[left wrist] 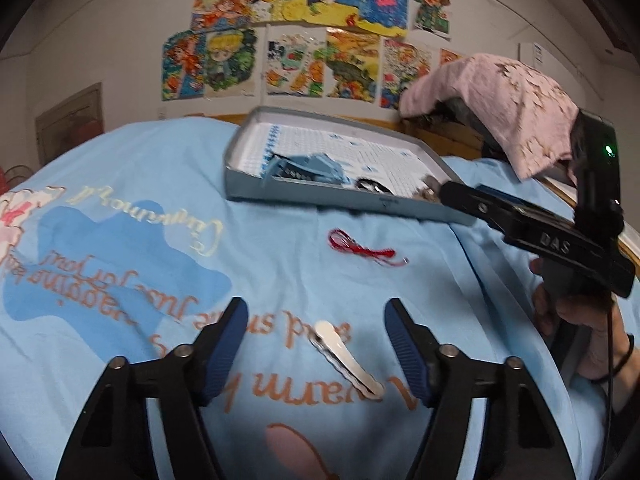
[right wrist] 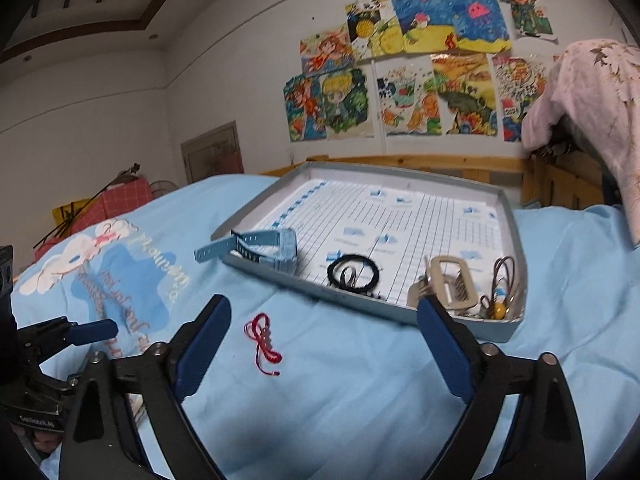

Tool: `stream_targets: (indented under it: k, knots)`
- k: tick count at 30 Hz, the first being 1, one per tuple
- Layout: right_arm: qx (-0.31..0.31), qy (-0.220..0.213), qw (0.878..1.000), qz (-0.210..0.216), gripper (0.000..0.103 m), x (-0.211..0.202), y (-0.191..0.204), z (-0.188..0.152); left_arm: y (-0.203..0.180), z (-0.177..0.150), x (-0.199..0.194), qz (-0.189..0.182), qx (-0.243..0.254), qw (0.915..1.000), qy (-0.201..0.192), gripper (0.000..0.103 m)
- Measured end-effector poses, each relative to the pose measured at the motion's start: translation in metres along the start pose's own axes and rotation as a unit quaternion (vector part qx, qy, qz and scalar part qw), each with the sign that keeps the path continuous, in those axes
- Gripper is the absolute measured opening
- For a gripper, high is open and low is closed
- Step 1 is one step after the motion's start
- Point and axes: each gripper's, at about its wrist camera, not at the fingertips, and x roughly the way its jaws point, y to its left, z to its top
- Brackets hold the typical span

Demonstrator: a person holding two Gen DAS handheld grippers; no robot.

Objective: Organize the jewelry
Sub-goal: 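Grasp the silver hair clip with the left tool while the right tool grasps the red beaded string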

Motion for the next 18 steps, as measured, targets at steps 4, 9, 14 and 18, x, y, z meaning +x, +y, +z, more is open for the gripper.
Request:
stream_targets:
  k: [4, 9, 14, 18]
  knots:
    - [-0.002, 0.007, 1.000, 0.007, 0.083, 0.003, 0.001, -0.004, -0.001, -0.007, 0.006, -0.019, 0.005, 0.9996, 0.020, 0.052]
    - [-0.007, 0.022, 1.000, 0.015, 0.078, 0.010, 0.004, -0.006, 0.000, -0.010, 0.014, -0.030, 0.000, 0.9986, 0.043, 0.039]
    - [-0.018, 0.042, 0.999, 0.027, 0.067, 0.020, 0.010, -0.008, 0.004, -0.013, 0.022, -0.044, -0.009, 0.9971, 0.061, 0.029]
    - [-0.027, 0.056, 0.997, 0.038, 0.062, 0.027, 0.015, -0.010, 0.006, -0.014, 0.028, -0.046, -0.016, 0.9963, 0.072, 0.022]
